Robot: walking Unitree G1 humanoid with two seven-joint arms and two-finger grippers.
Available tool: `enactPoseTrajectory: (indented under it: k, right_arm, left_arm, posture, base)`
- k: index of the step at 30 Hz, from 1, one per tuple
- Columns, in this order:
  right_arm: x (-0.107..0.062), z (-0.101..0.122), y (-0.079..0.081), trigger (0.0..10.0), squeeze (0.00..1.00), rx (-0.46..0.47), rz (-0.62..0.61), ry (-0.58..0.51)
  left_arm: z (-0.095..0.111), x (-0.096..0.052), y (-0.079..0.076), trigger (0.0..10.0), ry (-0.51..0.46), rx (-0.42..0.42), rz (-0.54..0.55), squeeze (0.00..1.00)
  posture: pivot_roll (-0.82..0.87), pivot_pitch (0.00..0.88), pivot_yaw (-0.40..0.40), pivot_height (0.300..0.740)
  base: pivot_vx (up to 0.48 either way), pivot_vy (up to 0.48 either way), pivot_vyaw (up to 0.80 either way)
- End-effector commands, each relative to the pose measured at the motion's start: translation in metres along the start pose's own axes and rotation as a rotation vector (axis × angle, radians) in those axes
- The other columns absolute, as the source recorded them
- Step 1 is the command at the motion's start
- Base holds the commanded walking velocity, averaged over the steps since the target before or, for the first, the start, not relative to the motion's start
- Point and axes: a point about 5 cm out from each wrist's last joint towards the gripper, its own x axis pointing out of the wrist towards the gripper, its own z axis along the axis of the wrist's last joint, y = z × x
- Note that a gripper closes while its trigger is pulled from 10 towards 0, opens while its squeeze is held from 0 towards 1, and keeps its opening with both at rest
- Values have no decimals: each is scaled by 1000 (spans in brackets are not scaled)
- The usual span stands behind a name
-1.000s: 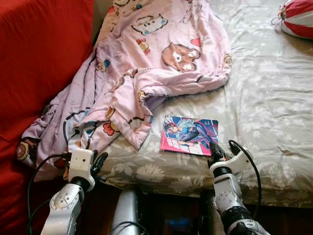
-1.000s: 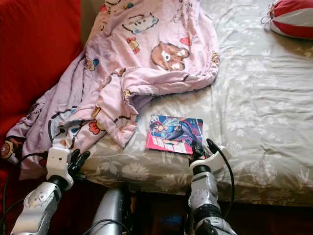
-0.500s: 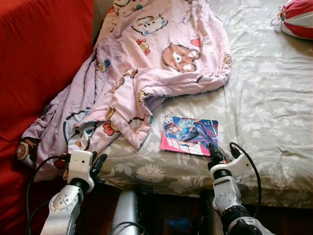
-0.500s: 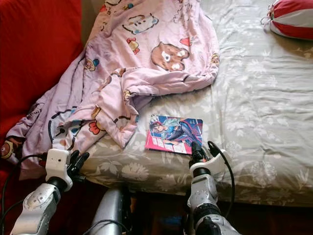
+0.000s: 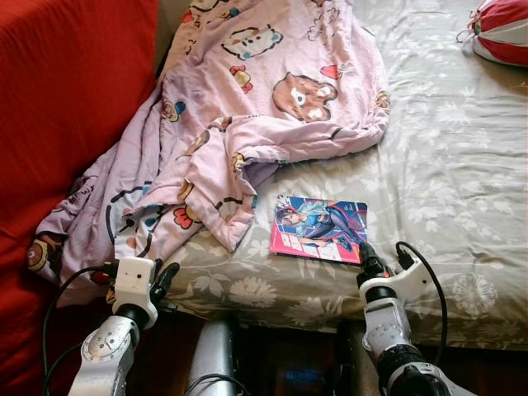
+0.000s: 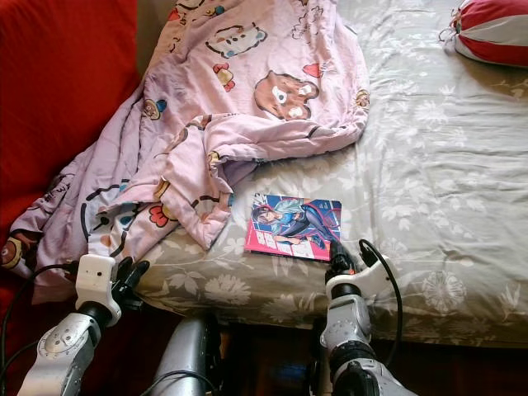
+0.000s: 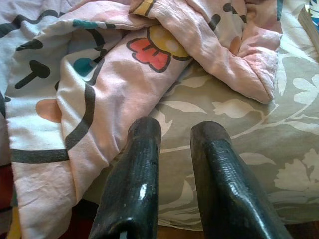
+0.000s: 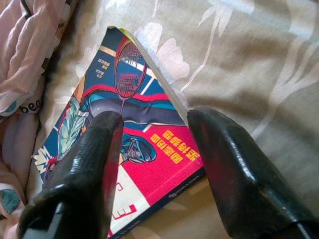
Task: Clean up the room
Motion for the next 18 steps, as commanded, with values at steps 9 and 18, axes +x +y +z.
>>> enactPoseTrajectory:
  k: [9,18]
  right_arm:
    - [-6,-9,-12,10000,0,34,-45,55]
    - [-12,-8,-27,10000,0,76,-75,75]
  left_arm:
    - [-4,-10,9,10000,21,22,22,0]
    - [-3,-14,9,10000,24,32,17,0]
  posture:
    - [228,235,86,601]
    - [240,246,93,601]
  base:
    - [0,0,0]
    - [0,0,0]
